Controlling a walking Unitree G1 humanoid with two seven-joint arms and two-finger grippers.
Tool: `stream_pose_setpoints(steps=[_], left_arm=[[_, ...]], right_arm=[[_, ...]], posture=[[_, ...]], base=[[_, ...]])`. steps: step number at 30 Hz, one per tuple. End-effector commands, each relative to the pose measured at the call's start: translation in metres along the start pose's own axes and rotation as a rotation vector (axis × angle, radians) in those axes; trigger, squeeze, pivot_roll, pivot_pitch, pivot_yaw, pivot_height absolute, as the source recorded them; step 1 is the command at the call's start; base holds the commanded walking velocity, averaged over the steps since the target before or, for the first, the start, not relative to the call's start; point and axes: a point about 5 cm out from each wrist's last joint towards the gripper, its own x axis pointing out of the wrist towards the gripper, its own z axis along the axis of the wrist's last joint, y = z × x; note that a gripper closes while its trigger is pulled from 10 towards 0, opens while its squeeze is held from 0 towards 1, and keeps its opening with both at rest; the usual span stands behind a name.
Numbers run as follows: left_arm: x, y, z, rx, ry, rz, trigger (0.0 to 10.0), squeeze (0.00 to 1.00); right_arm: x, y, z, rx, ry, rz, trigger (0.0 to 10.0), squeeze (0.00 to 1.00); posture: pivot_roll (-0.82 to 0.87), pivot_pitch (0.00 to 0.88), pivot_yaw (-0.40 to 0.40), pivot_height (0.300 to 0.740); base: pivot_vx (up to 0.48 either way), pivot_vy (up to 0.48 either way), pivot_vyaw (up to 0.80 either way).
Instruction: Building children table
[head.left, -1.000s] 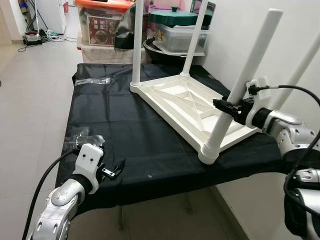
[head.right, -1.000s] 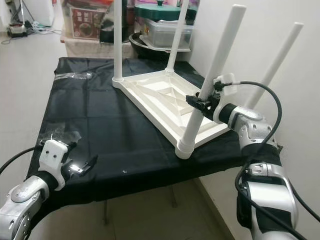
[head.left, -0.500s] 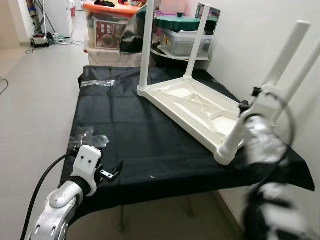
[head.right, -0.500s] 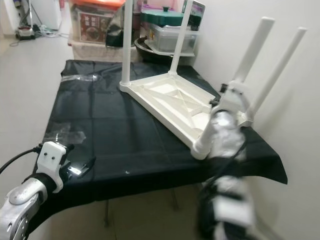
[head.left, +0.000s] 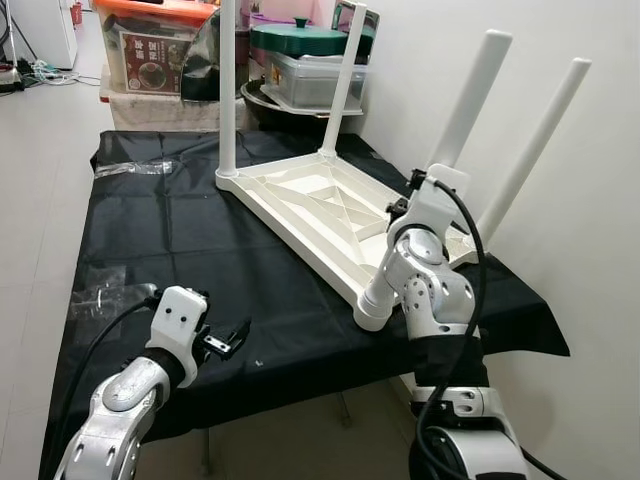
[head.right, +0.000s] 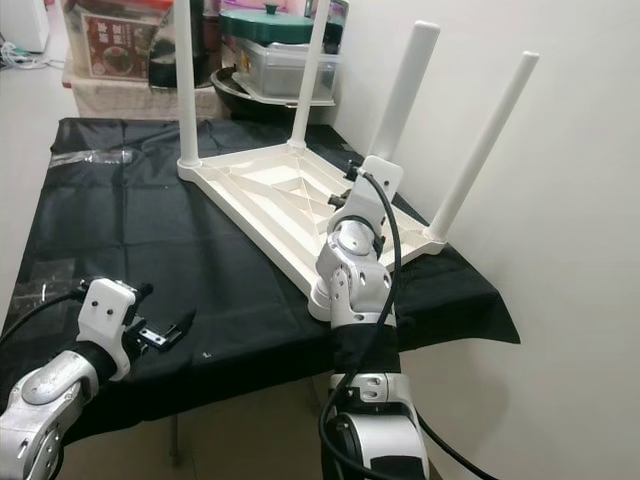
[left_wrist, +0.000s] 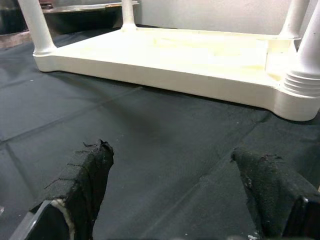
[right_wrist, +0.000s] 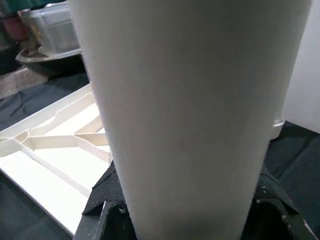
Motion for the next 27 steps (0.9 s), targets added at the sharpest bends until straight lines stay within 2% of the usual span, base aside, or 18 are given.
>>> stream_pose_setpoints(steps=[1,2,3,10,11,12,14,15,16,18,21,22,24,25,27], left_arm=[[0.002,-0.008,-0.004,-0.017,0.015,-0.023,10.0,0.00],[0.002,-0.008,-0.004,-0.017,0.015,-0.023,10.0,0.00],[0.002,-0.008,-0.004,-0.017,0.015,-0.024,10.0,0.00],[0.004,-0.007,-0.003,-0.015,0.014,-0.026,10.0,0.00],[0.004,-0.006,-0.003,-0.013,0.014,-0.030,10.0,0.00],[0.005,-0.006,-0.003,-0.012,0.013,-0.032,10.0,0.00],[0.005,-0.006,-0.003,-0.011,0.014,-0.033,10.0,0.00],[0.005,-0.006,-0.003,-0.011,0.014,-0.033,10.0,0.00],[0.005,-0.006,-0.003,-0.012,0.015,-0.035,10.0,0.00],[0.005,-0.008,-0.004,-0.012,0.018,-0.042,10.0,0.00],[0.005,-0.008,-0.005,-0.012,0.019,-0.045,10.0,0.00],[0.006,-0.008,-0.005,-0.012,0.020,-0.046,10.0,0.00],[0.007,-0.008,-0.004,-0.010,0.018,-0.047,10.0,0.00],[0.007,-0.008,-0.004,-0.010,0.018,-0.047,10.0,0.00],[0.007,-0.009,-0.004,-0.009,0.018,-0.051,10.0,0.00]], right_arm=[[-0.005,0.006,-0.029,0.098,0.160,0.136,10.0,0.00],[-0.005,0.006,-0.029,0.098,0.160,0.136,10.0,0.00],[-0.007,0.006,-0.025,0.107,0.145,0.165,10.0,1.00],[-0.008,0.005,-0.018,0.091,0.123,0.216,10.0,1.00],[-0.008,0.004,-0.006,0.102,0.090,0.336,10.0,0.90],[-0.009,0.002,0.006,0.088,0.048,0.436,10.0,0.00],[-0.012,-0.009,0.025,0.052,-0.039,0.585,10.0,0.00],[-0.012,-0.009,0.025,0.052,-0.039,0.585,10.0,0.00],[-0.011,-0.016,0.028,0.018,-0.052,0.608,10.0,0.00],[-0.006,-0.034,0.033,-0.094,-0.064,0.651,10.0,0.00],[-0.004,-0.041,0.036,-0.142,-0.066,0.680,10.0,0.00],[-0.002,-0.047,0.037,-0.181,-0.069,0.711,10.0,0.00],[0.009,-0.067,0.036,-0.326,-0.095,0.793,10.0,0.00],[0.009,-0.067,0.036,-0.326,-0.095,0.793,10.0,0.00],[0.017,-0.083,0.035,-0.422,-0.070,0.868,10.0,0.00]], posture=[[0.10,0.000,-0.148,0.740],[0.10,0.000,-0.148,0.740],[0.10,0.000,-0.145,0.740],[0.10,0.000,-0.141,0.740],[0.09,0.000,-0.141,0.740],[0.09,0.000,-0.139,0.740],[0.09,0.000,-0.134,0.740],[0.09,0.000,-0.134,0.740],[0.08,0.000,-0.133,0.740],[0.08,0.000,-0.133,0.740],[0.08,0.000,-0.133,0.740],[0.08,0.000,-0.133,0.740],[0.09,0.000,-0.135,0.740],[0.09,0.000,-0.135,0.740],[0.09,0.000,-0.137,0.740]], base=[[0.000,0.000,0.00],[0.000,0.000,0.00],[0.000,0.000,0.00],[0.000,0.000,0.00],[0.000,0.000,0.00],[0.000,0.000,0.00],[0.000,0.000,0.00],[0.000,0.000,0.00],[0.000,0.000,0.00],[0.000,0.000,0.00],[0.000,0.000,0.00],[0.000,0.000,0.00],[0.000,0.000,0.00],[0.000,0.000,0.00],[0.000,0.000,0.00]])
